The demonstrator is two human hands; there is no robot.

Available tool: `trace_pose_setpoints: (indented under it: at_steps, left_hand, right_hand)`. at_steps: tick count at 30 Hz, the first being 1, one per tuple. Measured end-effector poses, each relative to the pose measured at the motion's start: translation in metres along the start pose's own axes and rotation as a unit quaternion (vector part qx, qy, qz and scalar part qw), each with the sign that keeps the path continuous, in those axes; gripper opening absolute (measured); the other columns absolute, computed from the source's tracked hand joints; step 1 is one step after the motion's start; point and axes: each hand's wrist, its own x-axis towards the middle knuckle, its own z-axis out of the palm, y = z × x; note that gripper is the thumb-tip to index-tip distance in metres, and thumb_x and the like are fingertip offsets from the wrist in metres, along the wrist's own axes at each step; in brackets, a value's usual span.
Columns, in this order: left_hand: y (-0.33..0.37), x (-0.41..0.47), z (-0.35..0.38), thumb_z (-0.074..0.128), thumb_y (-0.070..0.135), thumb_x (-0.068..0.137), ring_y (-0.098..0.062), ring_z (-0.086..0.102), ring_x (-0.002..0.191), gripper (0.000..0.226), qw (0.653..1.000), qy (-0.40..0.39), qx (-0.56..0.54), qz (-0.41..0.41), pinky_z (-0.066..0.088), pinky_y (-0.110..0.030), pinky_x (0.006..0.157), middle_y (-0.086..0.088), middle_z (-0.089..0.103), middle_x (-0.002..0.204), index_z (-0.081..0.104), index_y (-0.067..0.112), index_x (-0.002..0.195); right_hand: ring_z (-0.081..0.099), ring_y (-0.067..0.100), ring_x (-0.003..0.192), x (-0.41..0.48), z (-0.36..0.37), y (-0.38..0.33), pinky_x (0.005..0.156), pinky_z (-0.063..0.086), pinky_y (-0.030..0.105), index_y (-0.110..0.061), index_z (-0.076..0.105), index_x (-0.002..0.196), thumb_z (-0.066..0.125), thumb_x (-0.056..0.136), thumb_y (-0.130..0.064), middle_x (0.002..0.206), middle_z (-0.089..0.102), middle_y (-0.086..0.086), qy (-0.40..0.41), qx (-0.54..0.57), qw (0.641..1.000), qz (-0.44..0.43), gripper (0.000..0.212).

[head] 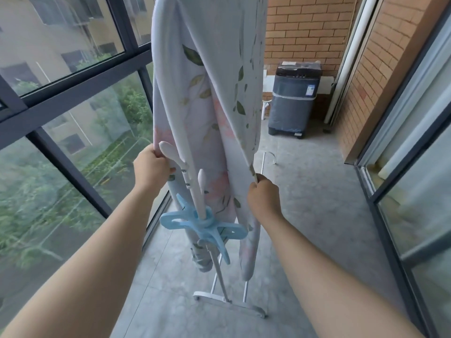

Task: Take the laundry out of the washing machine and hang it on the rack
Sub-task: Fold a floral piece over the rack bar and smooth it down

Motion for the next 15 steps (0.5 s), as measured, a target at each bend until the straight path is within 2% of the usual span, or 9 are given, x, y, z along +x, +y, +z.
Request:
trace_pose_setpoints:
  at_steps: [1, 2, 4, 5, 7, 9, 12, 15]
  left_hand:
    - [-0.008, 0.005, 0.001, 0.042, -0.008, 0.08, 0.004, 0.061, 0.049, 0.033, 1.0, 0.001, -0.014, -0.015, 0.036, -0.006, 0.034, -0.002, 0.058, 0.066, 0.055, 0.017, 0.063]
    - [-0.019, 0.011, 0.001, 0.041, -0.008, 0.078, -0.005, 0.068, 0.063, 0.032, 0.999, 0.001, -0.035, -0.035, 0.046, -0.012, 0.04, -0.008, 0.065, 0.072, 0.061, 0.014, 0.067]
    - [-0.04, 0.02, 0.001, 0.039, -0.006, 0.074, -0.03, 0.072, 0.083, 0.036, 0.994, 0.0, -0.077, -0.077, 0.061, -0.029, 0.057, -0.017, 0.072, 0.09, 0.071, 0.009, 0.079]
    - [-0.049, 0.022, 0.0, 0.038, -0.005, 0.075, -0.033, 0.072, 0.088, 0.039, 0.993, -0.005, -0.081, -0.088, 0.063, -0.036, 0.065, -0.017, 0.073, 0.094, 0.073, 0.01, 0.084]
    - [-0.062, 0.027, -0.003, 0.039, -0.003, 0.076, -0.031, 0.072, 0.089, 0.04, 0.994, -0.026, -0.068, -0.081, 0.062, -0.041, 0.074, -0.012, 0.074, 0.094, 0.074, 0.017, 0.086]
    - [-0.071, 0.035, -0.003, 0.046, -0.006, 0.076, -0.026, 0.071, 0.084, 0.038, 0.993, -0.036, -0.079, -0.079, 0.062, -0.04, 0.074, -0.007, 0.074, 0.089, 0.072, 0.022, 0.078]
    - [-0.085, 0.044, -0.008, 0.058, -0.009, 0.068, -0.019, 0.069, 0.076, 0.031, 0.994, -0.012, -0.054, -0.094, 0.063, -0.039, 0.07, 0.0, 0.071, 0.08, 0.066, 0.021, 0.07]
    - [-0.103, 0.04, -0.011, 0.052, -0.008, 0.066, -0.023, 0.07, 0.085, 0.031, 0.993, -0.006, -0.048, -0.107, 0.062, -0.039, 0.073, 0.001, 0.068, 0.081, 0.067, 0.019, 0.072]
  right_hand:
    - [0.057, 0.029, 0.075, -0.001, 0.002, 0.004, 0.055, 0.038, 0.025, -0.017, 0.06, 0.091, 0.038, 0.095, -0.01, 0.088, 0.064, 0.008, 0.002, 0.001, 1.0, -0.001, 0.023]
    - [0.057, 0.028, 0.075, -0.001, 0.005, 0.007, 0.053, 0.037, 0.022, -0.02, 0.058, 0.09, 0.038, 0.096, -0.011, 0.087, 0.064, 0.007, 0.003, -0.003, 1.0, -0.005, 0.023]
    - [0.056, 0.026, 0.072, -0.002, 0.01, 0.009, 0.051, 0.035, 0.02, -0.022, 0.055, 0.086, 0.039, 0.096, -0.012, 0.081, 0.061, 0.002, 0.004, -0.01, 1.0, -0.009, 0.022]
    - [0.055, 0.024, 0.07, -0.002, 0.012, 0.01, 0.049, 0.034, 0.019, -0.022, 0.054, 0.082, 0.039, 0.096, -0.012, 0.076, 0.06, 0.0, 0.004, -0.014, 1.0, -0.008, 0.022]
    - [0.051, 0.022, 0.066, -0.003, 0.015, 0.01, 0.047, 0.031, 0.016, -0.021, 0.054, 0.078, 0.041, 0.096, -0.012, 0.069, 0.054, -0.004, 0.011, -0.028, 1.0, -0.005, 0.024]
    - [0.049, 0.023, 0.067, -0.004, 0.018, 0.01, 0.047, 0.031, 0.018, -0.018, 0.06, 0.083, 0.043, 0.098, -0.015, 0.071, 0.053, -0.003, 0.021, -0.045, 0.999, 0.0, 0.022]
    - [0.053, 0.028, 0.071, -0.005, 0.024, 0.012, 0.06, 0.035, 0.026, -0.021, 0.056, 0.081, 0.046, 0.1, -0.02, 0.072, 0.058, 0.003, 0.035, -0.053, 0.998, -0.005, 0.022]
    - [0.058, 0.031, 0.077, -0.009, 0.029, 0.015, 0.067, 0.037, 0.028, -0.017, 0.057, 0.079, 0.047, 0.102, -0.028, 0.082, 0.069, 0.012, 0.033, -0.055, 0.998, -0.007, 0.027]
